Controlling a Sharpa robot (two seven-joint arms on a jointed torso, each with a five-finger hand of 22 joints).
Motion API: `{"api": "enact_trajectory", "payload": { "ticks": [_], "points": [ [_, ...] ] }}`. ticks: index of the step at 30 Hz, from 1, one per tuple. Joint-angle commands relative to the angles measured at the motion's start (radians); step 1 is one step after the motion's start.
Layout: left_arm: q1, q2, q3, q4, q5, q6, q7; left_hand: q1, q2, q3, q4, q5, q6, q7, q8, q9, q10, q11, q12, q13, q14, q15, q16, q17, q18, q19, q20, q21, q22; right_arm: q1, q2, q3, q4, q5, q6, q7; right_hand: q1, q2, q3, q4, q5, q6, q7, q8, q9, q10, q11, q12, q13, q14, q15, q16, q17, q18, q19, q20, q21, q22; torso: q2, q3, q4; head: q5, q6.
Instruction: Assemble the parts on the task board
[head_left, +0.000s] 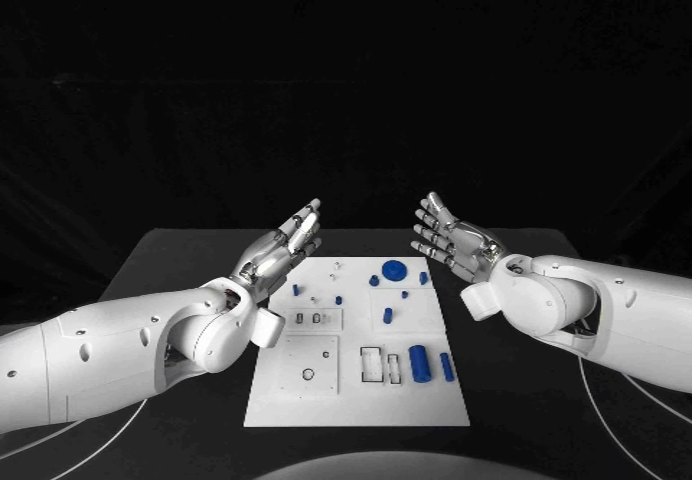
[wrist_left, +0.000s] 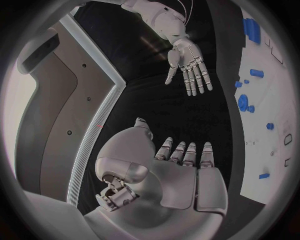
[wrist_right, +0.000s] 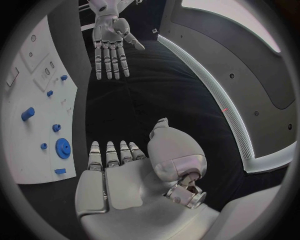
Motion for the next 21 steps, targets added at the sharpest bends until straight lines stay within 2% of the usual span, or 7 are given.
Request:
{"api": "enact_trajectory", "payload": {
  "ticks": [1, 3, 4, 10, 15, 19, 21],
  "points": [
    [0.008, -0.016, 0.001, 0.015, -0.12, -0.006, 0.051, 0.021, -0.01, -0.009, 0.001, -0.001, 0.011, -0.002, 0.004, 0.001, -0.001, -0.01, -0.004, -0.001, 0.001, 0.001, -0.004, -0.001, 0.006, 0.0, 0.041, -0.004, -0.001, 0.014, -0.012, 0.0, 0.011, -0.151, 0.028, -0.039, 0.026, -0.008, 0.003, -0.002, 0.022, 0.02, 0.014, 0.007, 0.004, -0.001, 0.025, -0.004, -0.001, 0.0, 0.024, -0.003, -0.001, 0.007, 0.0, 0.024, -0.005, -0.001, 0.02, -0.0001, 0.0, -0.002, -0.011],
    [0.012, -0.026, 0.001, 0.019, -0.146, -0.008, 0.056, 0.03, -0.016, -0.011, 0.001, -0.006, 0.019, 0.0, 0.005, 0.002, -0.001, -0.008, -0.004, -0.001, 0.001, 0.01, -0.004, -0.001, 0.006, 0.0, 0.072, -0.004, -0.001, 0.024, -0.019, 0.0, 0.016, -0.188, 0.035, -0.053, 0.054, -0.021, 0.01, -0.003, 0.034, 0.038, 0.039, 0.011, 0.007, -0.001, 0.024, -0.004, -0.001, 0.0, 0.031, -0.003, -0.001, 0.007, 0.0, 0.043, -0.005, -0.001, 0.029, -0.0002, 0.0001, -0.004, -0.016],
    [0.016, -0.031, 0.001, 0.022, -0.161, -0.008, 0.059, 0.033, -0.018, -0.011, 0.001, -0.007, 0.022, -0.001, 0.005, 0.003, -0.001, -0.006, -0.004, -0.001, 0.001, 0.012, -0.004, -0.001, 0.006, 0.0, 0.079, -0.004, -0.001, 0.029, -0.022, 0.0, 0.02, -0.21, 0.037, -0.06, 0.067, -0.028, 0.014, -0.004, 0.038, 0.04, 0.043, 0.011, 0.007, -0.001, 0.024, -0.004, -0.001, 0.0, 0.031, -0.003, -0.001, 0.007, 0.0, 0.049, -0.005, -0.001, 0.033, -0.0001, 0.0008, -0.005, -0.018],
    [0.032, -0.058, 0.001, 0.038, -0.197, -0.01, 0.062, 0.039, -0.023, -0.012, 0.0, -0.009, 0.027, -0.002, 0.006, 0.003, -0.001, -0.002, -0.004, -0.001, 0.001, 0.015, -0.004, -0.001, 0.007, 0.0, 0.088, -0.004, -0.001, 0.06, -0.047, 0.0, 0.039, -0.356, 0.044, -0.1, 0.151, -0.086, 0.05, -0.002, 0.064, 0.045, 0.019, 0.01, 0.007, -0.001, 0.04, -0.004, -0.001, 0.0, 0.062, -0.003, -0.001, 0.008, 0.0, 0.062, -0.005, -0.001, 0.063, -0.0037, 0.0062, -0.001, -0.02],
    [0.045, -0.08, 0.001, 0.054, -0.204, -0.015, 0.063, 0.042, -0.024, -0.011, 0.0, -0.009, 0.029, -0.001, 0.006, 0.003, -0.001, 0.001, -0.004, -0.001, 0.001, 0.017, -0.004, -0.001, 0.006, 0.0, 0.088, -0.004, -0.001, 0.09, -0.065, 0.0, 0.052, -0.481, 0.037, -0.133, 0.191, -0.126, 0.09, -0.002, 0.077, 0.052, 0.017, 0.011, 0.008, -0.001, 0.06, -0.004, -0.001, 0.0, 0.094, -0.003, -0.001, 0.009, 0.0, 0.077, -0.005, -0.001, 0.084, -0.0055, 0.0126, 0.001, -0.022],
    [0.054, -0.105, 0.002, 0.077, -0.206, -0.024, 0.065, 0.045, -0.024, -0.011, 0.0, -0.007, 0.031, 0.0, 0.006, 0.004, -0.001, 0.004, -0.004, -0.001, 0.001, 0.019, -0.004, -0.001, 0.006, 0.0, 0.088, -0.004, -0.001, 0.114, -0.077, 0.0, 0.066, -0.607, 0.038, -0.173, 0.226, -0.15, 0.122, -0.004, 0.102, 0.066, 0.019, 0.013, 0.01, -0.001, 0.085, -0.004, -0.001, 0.0, 0.134, -0.003, -0.001, 0.01, 0.013, 0.102, 0.003, 0.005, 0.104, -0.0073, 0.0136, 0.004, -0.015],
    [0.06, -0.12, 0.002, 0.091, -0.207, -0.028, 0.067, 0.045, -0.024, -0.011, 0.0, -0.007, 0.031, 0.0, 0.006, 0.004, -0.001, 0.004, -0.004, -0.001, 0.001, 0.019, -0.004, -0.001, 0.006, 0.0, 0.088, -0.004, -0.001, 0.129, -0.082, 0.0, 0.074, -0.684, 0.043, -0.199, 0.238, -0.166, 0.137, -0.002, 0.109, 0.07, 0.014, 0.013, 0.01, -0.001, 0.093, -0.004, -0.001, 0.0, 0.145, -0.003, -0.001, 0.01, 0.047, 0.105, 0.02, 0.016, 0.116, -0.0089, 0.0145, 0.005, -0.01]
  ]
}}
